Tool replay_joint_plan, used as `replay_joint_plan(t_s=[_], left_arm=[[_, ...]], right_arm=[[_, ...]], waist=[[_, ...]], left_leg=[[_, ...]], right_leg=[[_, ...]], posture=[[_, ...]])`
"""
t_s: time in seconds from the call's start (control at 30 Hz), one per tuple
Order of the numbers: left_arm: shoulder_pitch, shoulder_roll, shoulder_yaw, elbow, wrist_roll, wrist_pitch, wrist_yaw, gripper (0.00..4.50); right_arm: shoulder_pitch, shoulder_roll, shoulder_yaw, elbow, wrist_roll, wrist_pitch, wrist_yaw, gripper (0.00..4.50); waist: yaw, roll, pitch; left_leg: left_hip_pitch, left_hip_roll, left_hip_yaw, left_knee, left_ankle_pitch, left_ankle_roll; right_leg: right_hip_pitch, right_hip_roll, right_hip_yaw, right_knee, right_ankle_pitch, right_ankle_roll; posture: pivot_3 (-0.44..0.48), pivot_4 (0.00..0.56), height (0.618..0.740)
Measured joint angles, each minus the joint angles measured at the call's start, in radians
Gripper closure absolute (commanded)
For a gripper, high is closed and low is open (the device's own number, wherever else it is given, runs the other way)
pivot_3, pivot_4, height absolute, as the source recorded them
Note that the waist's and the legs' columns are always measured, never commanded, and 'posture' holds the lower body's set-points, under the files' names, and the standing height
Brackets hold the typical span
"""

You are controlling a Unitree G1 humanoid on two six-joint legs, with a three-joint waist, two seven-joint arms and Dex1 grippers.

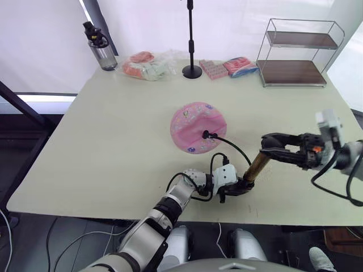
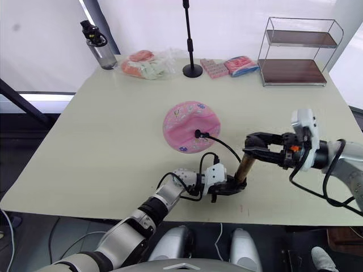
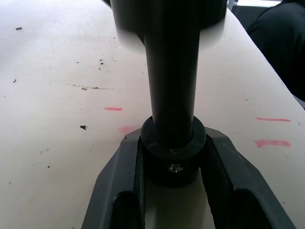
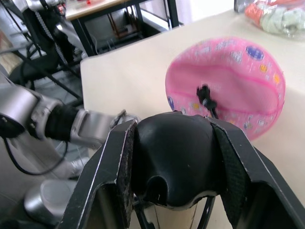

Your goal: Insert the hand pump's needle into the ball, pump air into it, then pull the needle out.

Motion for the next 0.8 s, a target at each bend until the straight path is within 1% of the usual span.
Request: replay_joint_plan(t_s=[0.17, 0.33, 0.53, 0.8], left_arm=[[0.000, 0.000, 0.001, 0.000, 0.000, 0.000, 0.001, 3.38], [0.000, 0.000, 0.001, -0.001, -0.001, 0.000, 0.000, 3.38], [-0.001, 0.000, 0.001, -0.001, -0.001, 0.000, 0.000, 3.38], [-0.001, 0.000, 0.001, 0.000, -0.001, 0.000, 0.000, 3.38]], right_arm=[[-0.108, -0.064, -0.082, 0.025, 0.117, 0.099, -0.008, 2.79], [-0.184, -0.115, -0.116, 0.054, 0.162, 0.151, -0.010, 2.79], [-0.204, -0.120, -0.117, 0.081, 0.184, 0.198, -0.030, 2.79], [-0.186, -0.111, -0.125, 0.061, 0.175, 0.194, -0.034, 2.79]], waist=[[0.000, 0.000, 0.001], [-0.001, 0.000, 0.001], [-0.001, 0.000, 0.001], [-0.001, 0.000, 0.001]], left_leg=[[0.000, 0.000, -0.001, 0.000, 0.000, 0.000], [0.000, 0.000, -0.001, 0.000, 0.000, 0.000], [-0.001, 0.000, 0.000, 0.000, 0.000, 0.000], [0.000, 0.000, 0.000, 0.000, 0.000, 0.000]], right_leg=[[0.000, 0.000, -0.001, 0.000, 0.000, 0.000], [0.000, 0.000, -0.001, 0.000, 0.000, 0.000], [0.000, 0.000, 0.000, 0.000, 0.000, 0.000], [0.000, 0.000, 0.000, 0.000, 0.000, 0.000]], posture=[[0.000, 0.150, 0.736], [0.000, 0.150, 0.736], [0.000, 0.150, 0.736], [0.000, 0.150, 0.736]])
